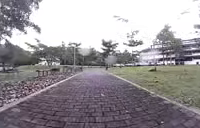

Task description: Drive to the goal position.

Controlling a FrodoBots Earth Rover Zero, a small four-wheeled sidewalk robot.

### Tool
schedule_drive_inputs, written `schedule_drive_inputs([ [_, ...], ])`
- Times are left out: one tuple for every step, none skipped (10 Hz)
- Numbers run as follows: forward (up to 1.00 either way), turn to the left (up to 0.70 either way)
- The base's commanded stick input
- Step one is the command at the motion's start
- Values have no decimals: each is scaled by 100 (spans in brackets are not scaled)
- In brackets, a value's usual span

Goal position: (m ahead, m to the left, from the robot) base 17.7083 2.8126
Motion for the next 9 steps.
schedule_drive_inputs([
  [70,0],
  [70,0],
  [70,0],
  [70,0],
  [70,0],
  [70,0],
  [70,0],
  [70,0],
  [70,0],
])
